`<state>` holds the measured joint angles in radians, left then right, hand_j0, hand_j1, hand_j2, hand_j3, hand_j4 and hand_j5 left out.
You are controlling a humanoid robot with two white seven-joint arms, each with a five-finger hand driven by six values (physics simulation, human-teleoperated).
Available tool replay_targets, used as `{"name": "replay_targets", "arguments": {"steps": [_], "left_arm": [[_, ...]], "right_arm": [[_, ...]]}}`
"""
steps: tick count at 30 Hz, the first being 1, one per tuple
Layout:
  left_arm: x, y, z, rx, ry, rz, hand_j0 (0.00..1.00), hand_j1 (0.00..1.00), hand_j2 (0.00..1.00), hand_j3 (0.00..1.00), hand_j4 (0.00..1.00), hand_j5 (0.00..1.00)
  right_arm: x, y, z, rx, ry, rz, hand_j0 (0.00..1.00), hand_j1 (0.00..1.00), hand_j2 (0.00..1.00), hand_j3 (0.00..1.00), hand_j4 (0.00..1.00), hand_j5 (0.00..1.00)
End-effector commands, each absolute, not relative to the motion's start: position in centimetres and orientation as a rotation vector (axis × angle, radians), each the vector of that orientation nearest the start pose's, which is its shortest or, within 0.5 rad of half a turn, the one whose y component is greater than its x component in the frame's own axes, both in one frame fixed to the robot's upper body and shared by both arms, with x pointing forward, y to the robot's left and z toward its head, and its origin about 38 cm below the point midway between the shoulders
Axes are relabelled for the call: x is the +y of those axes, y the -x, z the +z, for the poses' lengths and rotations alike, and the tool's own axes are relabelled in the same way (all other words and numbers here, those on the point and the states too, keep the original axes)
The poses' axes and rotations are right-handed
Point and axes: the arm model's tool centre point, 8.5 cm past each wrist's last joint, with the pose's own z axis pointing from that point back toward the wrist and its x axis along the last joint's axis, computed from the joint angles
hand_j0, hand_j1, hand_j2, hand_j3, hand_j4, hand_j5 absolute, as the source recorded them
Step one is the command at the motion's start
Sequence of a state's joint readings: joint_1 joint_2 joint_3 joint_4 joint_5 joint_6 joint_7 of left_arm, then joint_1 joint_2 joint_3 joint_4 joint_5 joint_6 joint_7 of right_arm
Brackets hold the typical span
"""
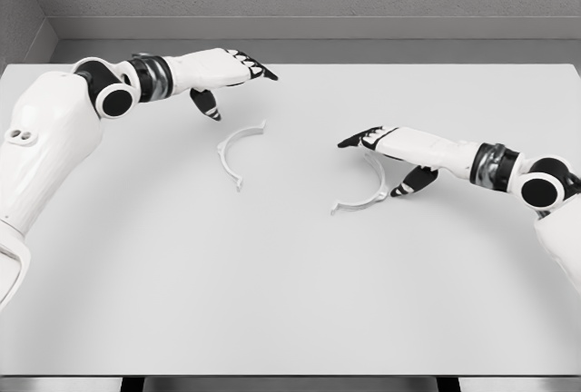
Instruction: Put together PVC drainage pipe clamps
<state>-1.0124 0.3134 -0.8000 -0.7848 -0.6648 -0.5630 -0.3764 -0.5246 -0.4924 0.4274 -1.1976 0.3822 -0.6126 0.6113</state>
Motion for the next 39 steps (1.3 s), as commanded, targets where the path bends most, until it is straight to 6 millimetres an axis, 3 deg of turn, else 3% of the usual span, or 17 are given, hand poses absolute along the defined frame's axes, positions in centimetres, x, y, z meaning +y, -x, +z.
{"name": "replay_targets", "arguments": {"steps": [1,6,16,22,26,32,39], "left_arm": [[18.4,-55.7,19.4,-1.369,-0.491,-2.034,1.00,1.00,1.00,1.00,1.00,1.00],[18.8,-55.7,19.6,-1.366,-0.499,-2.031,1.00,1.00,1.00,1.00,1.00,1.00],[18.7,-55.6,19.7,-1.378,-0.489,-2.048,1.00,1.00,1.00,1.00,1.00,1.00],[19.6,-55.1,20.7,-1.415,-0.489,-2.064,1.00,1.00,1.00,1.00,1.00,1.00],[20.1,-55.2,18.7,-1.362,-0.464,-2.049,1.00,1.00,1.00,1.00,1.00,1.00],[19.0,-56.1,17.0,-1.251,-0.526,-1.946,1.00,1.00,1.00,1.00,1.00,1.00],[18.7,-55.9,16.9,-1.265,-0.513,-1.961,1.00,1.00,1.00,1.00,1.00,1.00]], "right_arm": [[-25.8,-45.2,13.0,-1.485,0.122,1.777,1.00,1.00,1.00,1.00,1.00,1.00],[-25.8,-45.3,12.5,-1.472,0.123,1.776,1.00,1.00,1.00,1.00,1.00,1.00],[-24.9,-45.8,13.5,-1.505,0.126,1.779,1.00,1.00,1.00,1.00,1.00,1.00],[-24.5,-45.8,13.5,-1.511,0.119,1.780,1.00,1.00,1.00,1.00,1.00,1.00],[-24.1,-46.0,13.7,-1.523,0.117,1.779,1.00,1.00,1.00,1.00,1.00,1.00],[-23.9,-45.9,13.7,-1.523,0.114,1.783,1.00,1.00,1.00,1.00,1.00,1.00],[-23.7,-46.3,14.2,-1.534,0.120,1.783,1.00,1.00,1.00,1.00,1.00,1.00]]}}
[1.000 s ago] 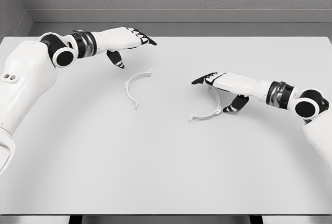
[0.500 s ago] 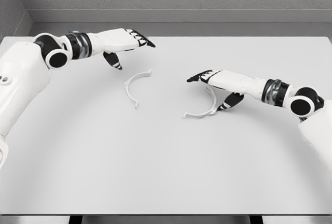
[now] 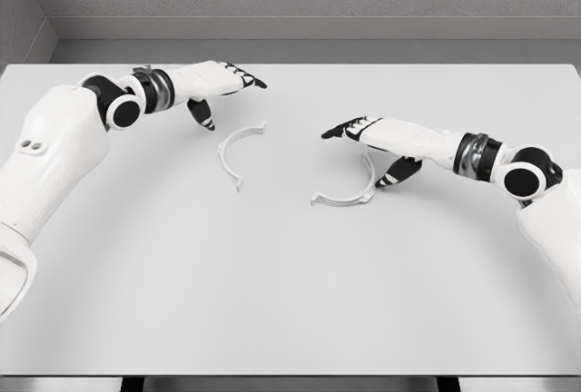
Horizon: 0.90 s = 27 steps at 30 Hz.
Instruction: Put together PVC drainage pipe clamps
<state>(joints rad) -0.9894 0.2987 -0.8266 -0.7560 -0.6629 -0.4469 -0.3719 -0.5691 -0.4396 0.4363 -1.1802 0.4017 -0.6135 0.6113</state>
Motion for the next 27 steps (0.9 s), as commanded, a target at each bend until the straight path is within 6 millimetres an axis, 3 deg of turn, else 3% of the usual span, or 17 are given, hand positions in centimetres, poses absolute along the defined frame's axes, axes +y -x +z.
{"name": "replay_targets", "arguments": {"steps": [1,18,22,24,27], "left_arm": [[18.6,-55.9,17.1,-1.270,-0.512,-1.964,1.00,1.00,1.00,1.00,1.00,1.00],[17.1,-55.2,16.3,-1.268,-0.482,-2.030,1.00,1.00,1.00,1.00,1.00,1.00],[16.7,-54.9,15.8,-1.267,-0.470,-2.047,1.00,1.00,1.00,1.00,1.00,1.00],[16.0,-54.7,15.7,-1.267,-0.463,-2.064,1.00,1.00,1.00,1.00,1.00,1.00],[16.0,-54.7,15.8,-1.270,-0.464,-2.065,1.00,1.00,1.00,1.00,1.00,1.00]], "right_arm": [[-23.3,-46.3,14.2,-1.541,0.115,1.784,1.00,1.00,1.00,1.00,1.00,1.00],[-21.3,-46.9,15.2,-1.573,0.095,1.815,1.00,1.00,1.00,1.00,1.00,1.00],[-24.2,-47.2,16.1,-1.599,0.154,1.721,1.00,1.00,1.00,1.00,1.00,1.00],[-26.1,-46.8,14.8,-1.563,0.158,1.678,1.00,1.00,1.00,1.00,1.00,1.00],[-27.1,-47.0,13.6,-1.523,0.143,1.642,1.00,1.00,1.00,1.00,1.00,1.00]]}}
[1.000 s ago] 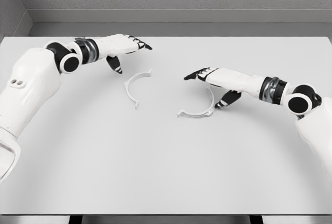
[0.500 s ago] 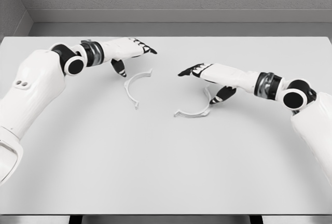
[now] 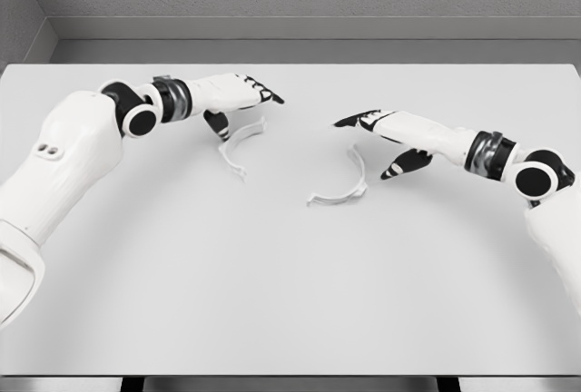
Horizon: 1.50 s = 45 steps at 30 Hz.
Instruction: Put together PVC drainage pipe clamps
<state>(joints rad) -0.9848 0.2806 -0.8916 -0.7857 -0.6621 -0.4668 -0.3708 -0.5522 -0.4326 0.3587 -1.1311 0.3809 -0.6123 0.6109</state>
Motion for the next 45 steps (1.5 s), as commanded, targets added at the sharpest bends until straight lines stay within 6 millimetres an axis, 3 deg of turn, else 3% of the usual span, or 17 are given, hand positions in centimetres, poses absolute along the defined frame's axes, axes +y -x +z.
{"name": "replay_targets", "arguments": {"steps": [1,13,22,31,45], "left_arm": [[15.9,-54.7,15.8,-1.272,-0.462,-2.064,1.00,1.00,1.00,1.00,1.00,1.00],[15.2,-54.6,16.4,-1.301,-0.462,-2.071,1.00,1.00,1.00,1.00,1.00,1.00],[16.0,-55.4,16.7,-1.251,-0.525,-2.021,1.00,1.00,1.00,1.00,1.00,1.00],[13.7,-54.9,16.7,-1.299,-0.484,-2.042,1.00,1.00,1.00,1.00,1.00,1.00],[13.0,-54.6,16.7,-1.321,-0.460,-2.056,1.00,1.00,1.00,1.00,1.00,1.00]], "right_arm": [[-27.1,-47.0,13.5,-1.523,0.142,1.640,1.00,1.00,1.00,1.00,1.00,1.00],[-25.1,-46.7,12.4,-1.509,0.093,1.683,1.00,1.00,1.00,1.00,1.00,1.00],[-24.0,-46.7,12.4,-1.510,0.076,1.710,1.00,1.00,1.00,1.00,1.00,1.00],[-22.8,-47.1,13.0,-1.533,0.067,1.723,1.00,1.00,1.00,1.00,1.00,1.00],[-22.6,-47.1,13.0,-1.534,0.064,1.729,1.00,1.00,1.00,1.00,1.00,1.00]]}}
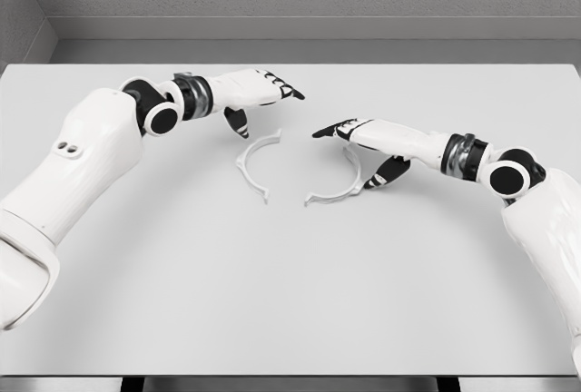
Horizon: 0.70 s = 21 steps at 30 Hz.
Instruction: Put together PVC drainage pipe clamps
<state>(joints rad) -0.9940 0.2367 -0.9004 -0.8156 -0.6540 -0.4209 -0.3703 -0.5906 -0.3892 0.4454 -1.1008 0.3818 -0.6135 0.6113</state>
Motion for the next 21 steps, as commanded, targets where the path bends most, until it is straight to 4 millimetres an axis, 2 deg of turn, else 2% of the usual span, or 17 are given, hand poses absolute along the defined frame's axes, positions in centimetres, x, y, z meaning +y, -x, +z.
{"name": "replay_targets", "arguments": {"steps": [1,2,3,4,6,7,8,9,11,16,21], "left_arm": [[13.2,-54.7,16.8,-1.320,-0.465,-2.052,1.00,1.00,1.00,1.00,1.00,1.00],[13.8,-54.9,17.3,-1.330,-0.468,-2.033,1.00,1.00,1.00,1.00,1.00,1.00],[15.8,-55.2,17.7,-1.325,-0.477,-2.000,1.00,1.00,1.00,1.00,1.00,1.00],[18.4,-55.5,19.5,-1.388,-0.470,-1.946,1.00,1.00,1.00,1.00,1.00,1.00],[26.7,-55.0,22.8,-1.493,-0.464,-1.821,1.00,1.00,1.00,1.00,1.00,1.00],[30.4,-54.6,23.6,-1.504,-0.464,-1.727,1.00,1.00,1.00,1.00,1.00,1.00],[32.3,-54.1,23.6,-1.508,-0.450,-1.667,1.00,1.00,1.00,1.00,1.00,1.00],[33.1,-53.8,23.2,-1.510,-0.436,-1.641,1.00,1.00,1.00,1.00,1.00,1.00],[32.2,-53.4,22.2,-1.515,-0.404,-1.653,1.00,1.00,1.00,1.00,1.00,1.00],[32.5,-53.4,22.2,-1.511,-0.406,-1.646,1.00,1.00,1.00,1.00,1.00,1.00],[32.7,-53.4,22.3,-1.510,-0.411,-1.642,1.00,1.00,1.00,1.00,1.00,1.00]], "right_arm": [[-22.6,-47.1,13.0,-1.534,0.064,1.729,1.00,1.00,1.00,1.00,1.00,1.00],[-22.5,-47.1,13.0,-1.535,0.063,1.729,1.00,1.00,1.00,1.00,1.00,1.00],[-22.4,-47.1,13.0,-1.537,0.060,1.728,1.00,1.00,1.00,1.00,1.00,1.00],[-22.2,-47.2,13.2,-1.543,0.061,1.729,1.00,1.00,1.00,1.00,1.00,1.00],[-21.9,-47.2,13.2,-1.549,0.056,1.729,1.00,1.00,1.00,1.00,1.00,1.00],[-21.8,-47.2,13.2,-1.550,0.054,1.729,1.00,1.00,1.00,1.00,1.00,1.00],[-21.5,-47.2,13.2,-1.553,0.049,1.729,1.00,1.00,1.00,1.00,1.00,1.00],[-21.3,-47.2,13.2,-1.554,0.045,1.733,1.00,1.00,1.00,1.00,1.00,1.00],[-21.0,-47.2,13.2,-1.560,0.040,1.732,1.00,1.00,1.00,1.00,1.00,1.00],[-20.9,-47.4,13.5,-1.565,0.045,1.732,1.00,1.00,1.00,1.00,1.00,1.00],[-23.7,-48.9,13.2,-1.498,0.088,1.687,1.00,1.00,1.00,1.00,1.00,1.00]]}}
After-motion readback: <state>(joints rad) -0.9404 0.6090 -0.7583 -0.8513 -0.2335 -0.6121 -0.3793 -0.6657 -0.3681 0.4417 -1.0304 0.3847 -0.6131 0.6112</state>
